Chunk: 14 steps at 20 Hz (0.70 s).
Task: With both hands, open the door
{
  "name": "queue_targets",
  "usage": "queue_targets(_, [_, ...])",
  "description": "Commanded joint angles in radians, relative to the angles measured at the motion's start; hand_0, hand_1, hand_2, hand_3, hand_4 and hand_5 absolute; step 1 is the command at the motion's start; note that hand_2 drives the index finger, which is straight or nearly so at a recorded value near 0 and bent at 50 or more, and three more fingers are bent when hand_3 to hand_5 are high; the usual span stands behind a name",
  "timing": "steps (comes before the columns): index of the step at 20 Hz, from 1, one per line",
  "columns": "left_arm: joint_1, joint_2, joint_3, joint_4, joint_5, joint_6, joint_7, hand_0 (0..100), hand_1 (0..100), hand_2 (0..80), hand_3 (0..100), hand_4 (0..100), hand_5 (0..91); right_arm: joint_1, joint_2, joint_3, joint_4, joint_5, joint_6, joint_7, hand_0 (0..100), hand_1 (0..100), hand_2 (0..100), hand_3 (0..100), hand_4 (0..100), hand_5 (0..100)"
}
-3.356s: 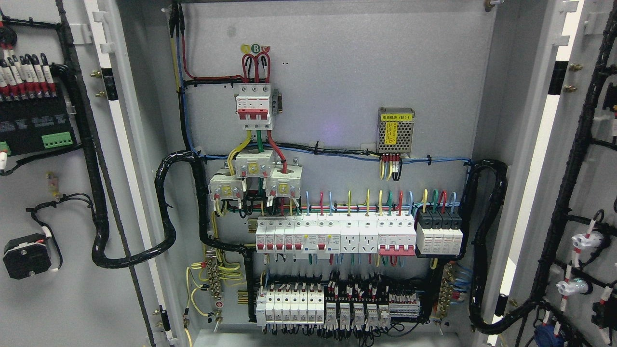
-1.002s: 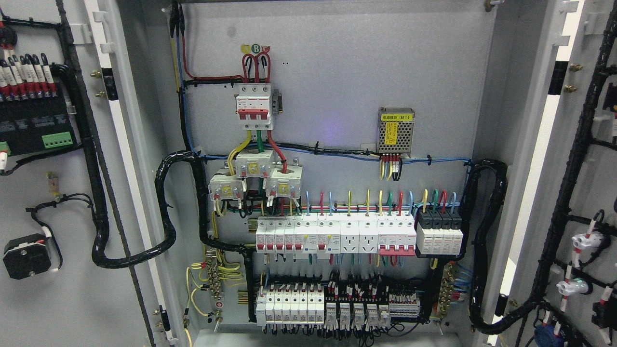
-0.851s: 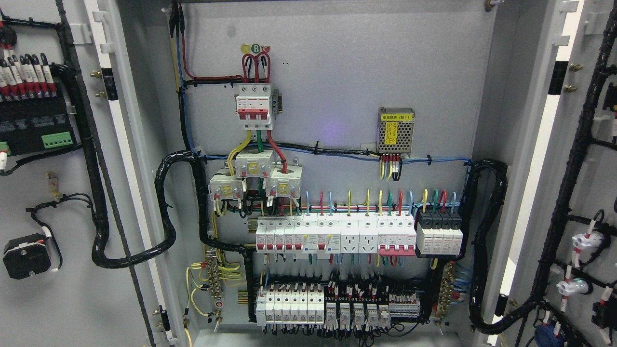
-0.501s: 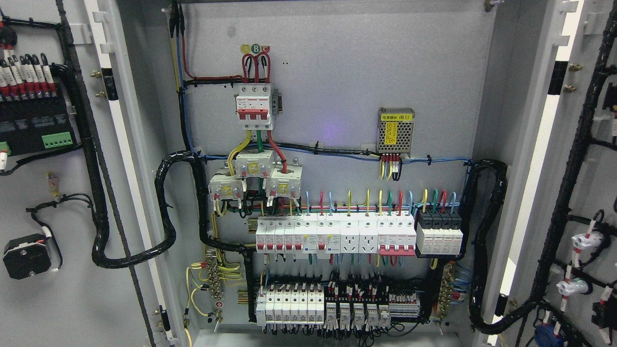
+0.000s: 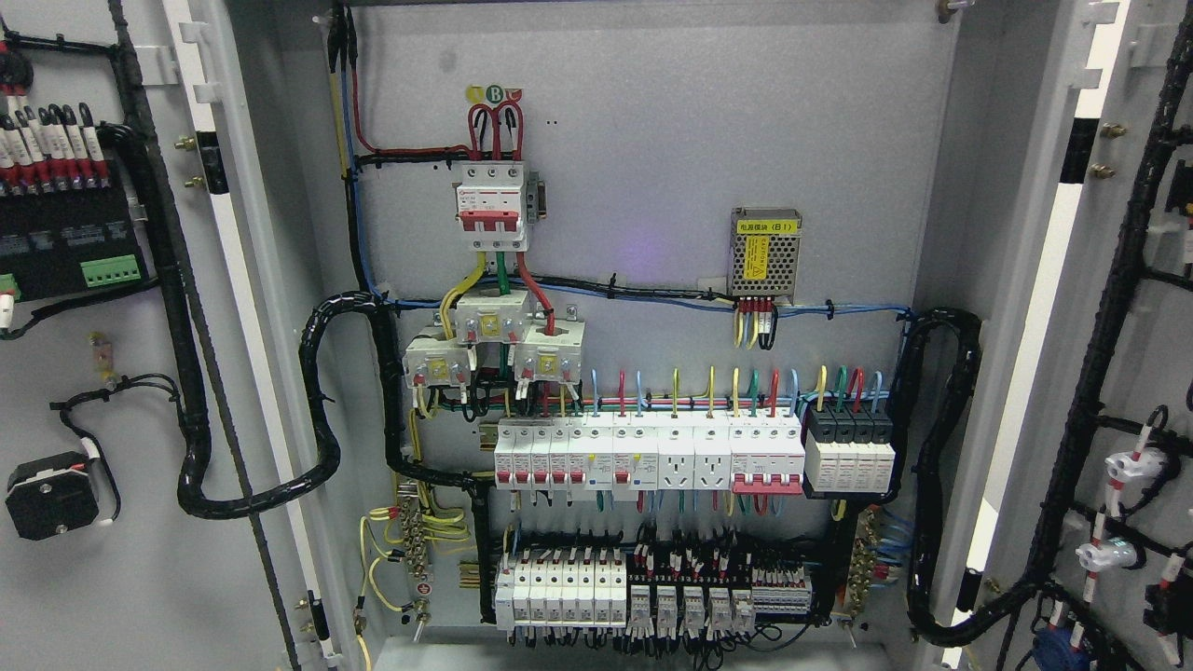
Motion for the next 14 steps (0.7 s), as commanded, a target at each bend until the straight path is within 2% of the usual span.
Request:
queue_targets(1, [-0.001, -0.01, 0.011, 0.016, 0.003, -0.005, 0.002, 0, 0, 0.0, 0, 0, 0.0, 0.014, 0.02, 0.001, 0.014, 0.034, -0.007, 0.0, 38, 0, 0, 0, 0, 0])
queue_targets(14, [-0.001, -0.01, 0.011, 0.013, 0.003, -0.005, -0.001, 0, 0, 0.0, 0, 0, 0.0, 0.015, 0.02, -0.001, 0.012, 0.034, -0.01, 0.005, 38, 0, 0, 0, 0, 0])
